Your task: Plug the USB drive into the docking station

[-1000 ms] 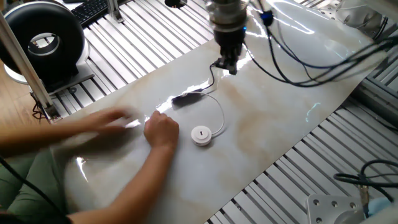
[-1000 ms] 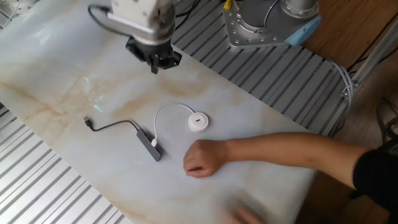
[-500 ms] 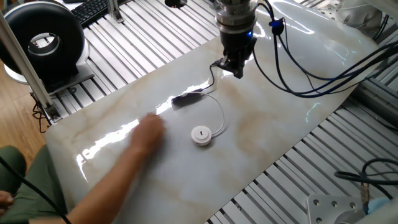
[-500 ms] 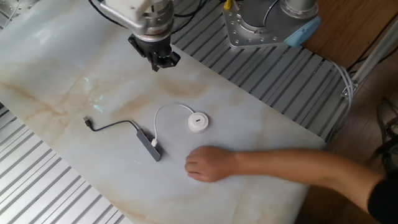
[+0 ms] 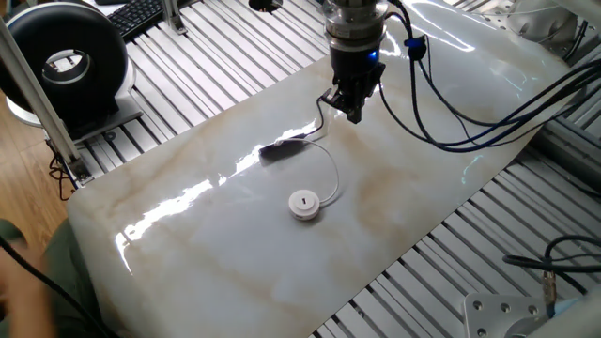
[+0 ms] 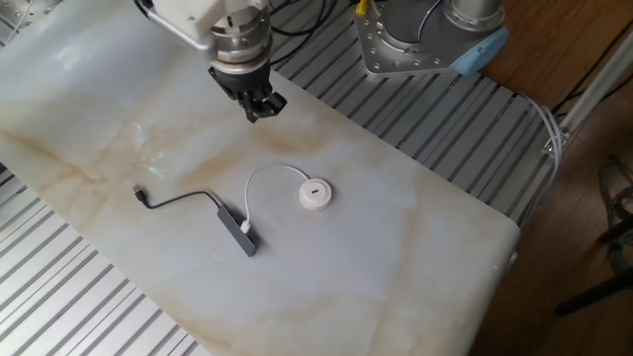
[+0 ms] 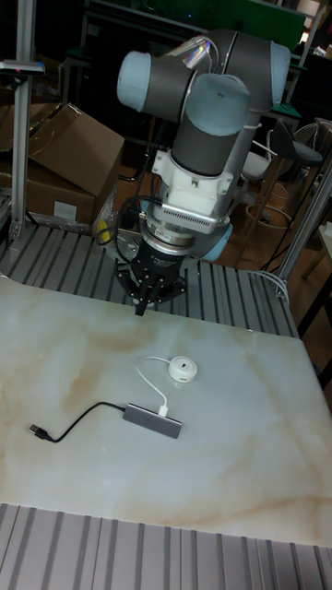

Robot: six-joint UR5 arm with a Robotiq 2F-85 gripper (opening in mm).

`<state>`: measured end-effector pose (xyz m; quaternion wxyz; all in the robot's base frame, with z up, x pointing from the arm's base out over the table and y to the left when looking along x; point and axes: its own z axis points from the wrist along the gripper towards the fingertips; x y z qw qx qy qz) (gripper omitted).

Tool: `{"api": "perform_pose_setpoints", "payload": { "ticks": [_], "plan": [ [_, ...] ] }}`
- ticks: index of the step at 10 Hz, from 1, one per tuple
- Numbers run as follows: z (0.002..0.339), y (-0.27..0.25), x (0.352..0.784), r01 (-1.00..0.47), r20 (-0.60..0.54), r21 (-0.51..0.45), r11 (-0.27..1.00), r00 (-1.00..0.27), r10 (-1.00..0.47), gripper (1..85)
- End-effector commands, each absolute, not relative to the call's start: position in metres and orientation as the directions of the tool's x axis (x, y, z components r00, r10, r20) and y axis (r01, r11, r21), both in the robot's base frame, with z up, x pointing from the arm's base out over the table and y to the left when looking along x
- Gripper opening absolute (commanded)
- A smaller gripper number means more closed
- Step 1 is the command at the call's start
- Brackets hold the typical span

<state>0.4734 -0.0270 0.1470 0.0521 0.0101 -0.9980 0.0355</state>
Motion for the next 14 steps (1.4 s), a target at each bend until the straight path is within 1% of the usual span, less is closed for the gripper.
{"api": "perform_pose_setpoints", "payload": {
  "ticks": [1, 3, 14],
  "plan": [
    [0.141, -0.025, 0.483, 0.014, 0.099, -0.051, 0.999, -0.995, 0.019, 1.3],
    [0.143, -0.023, 0.481, 0.044, 0.098, -0.029, 0.999, -0.994, 0.047, 1.3],
    [0.134, -0.001, 0.492, 0.029, 0.094, 0.011, 1.000, -0.995, 0.028, 1.3]
  ]
}}
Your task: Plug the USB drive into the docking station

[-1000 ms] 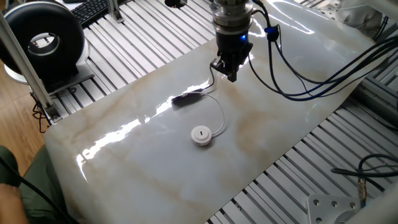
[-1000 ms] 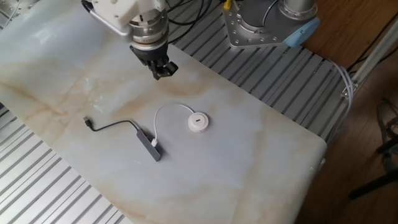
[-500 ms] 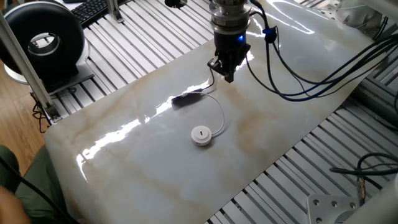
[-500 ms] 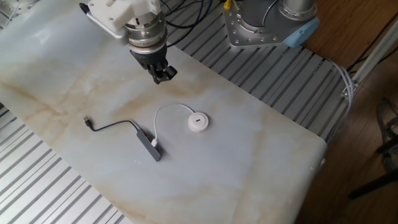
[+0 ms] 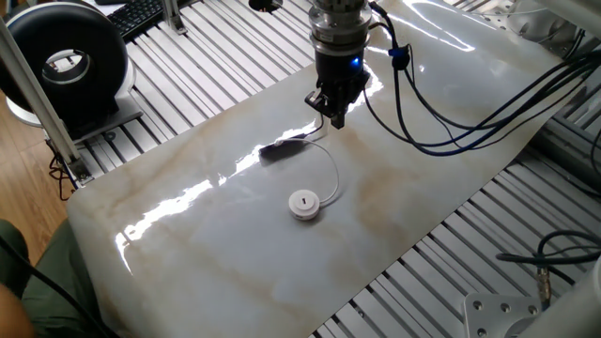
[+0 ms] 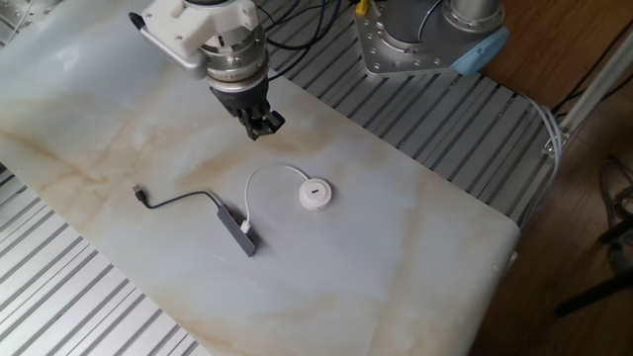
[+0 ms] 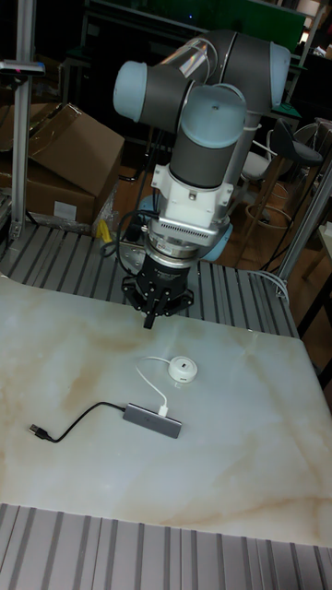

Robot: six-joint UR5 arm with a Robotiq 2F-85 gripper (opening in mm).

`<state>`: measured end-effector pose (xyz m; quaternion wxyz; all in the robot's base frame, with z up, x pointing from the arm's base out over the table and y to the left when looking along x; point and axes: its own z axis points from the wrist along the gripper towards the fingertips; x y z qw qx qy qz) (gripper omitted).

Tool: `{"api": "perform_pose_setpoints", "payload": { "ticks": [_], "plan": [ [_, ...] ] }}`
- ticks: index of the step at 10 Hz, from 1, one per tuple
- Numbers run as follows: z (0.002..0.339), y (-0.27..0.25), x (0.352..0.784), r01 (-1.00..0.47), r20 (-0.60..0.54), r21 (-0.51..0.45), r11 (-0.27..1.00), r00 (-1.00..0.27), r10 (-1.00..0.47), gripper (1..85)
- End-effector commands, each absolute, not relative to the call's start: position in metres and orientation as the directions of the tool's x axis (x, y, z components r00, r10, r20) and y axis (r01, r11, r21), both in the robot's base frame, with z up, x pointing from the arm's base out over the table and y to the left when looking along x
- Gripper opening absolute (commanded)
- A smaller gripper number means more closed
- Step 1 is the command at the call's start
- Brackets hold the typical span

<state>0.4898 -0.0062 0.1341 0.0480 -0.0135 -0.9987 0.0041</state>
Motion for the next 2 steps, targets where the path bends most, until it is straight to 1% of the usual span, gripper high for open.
{"api": "perform_pose_setpoints", "payload": {
  "ticks": [1, 2],
  "plan": [
    [0.1340, -0.0015, 0.4918, 0.026, 0.094, 0.008, 1.000, -0.995, 0.025, 1.3],
    [0.1340, -0.0027, 0.4918, 0.023, 0.094, 0.003, 1.000, -0.995, 0.023, 1.3]
  ]
}}
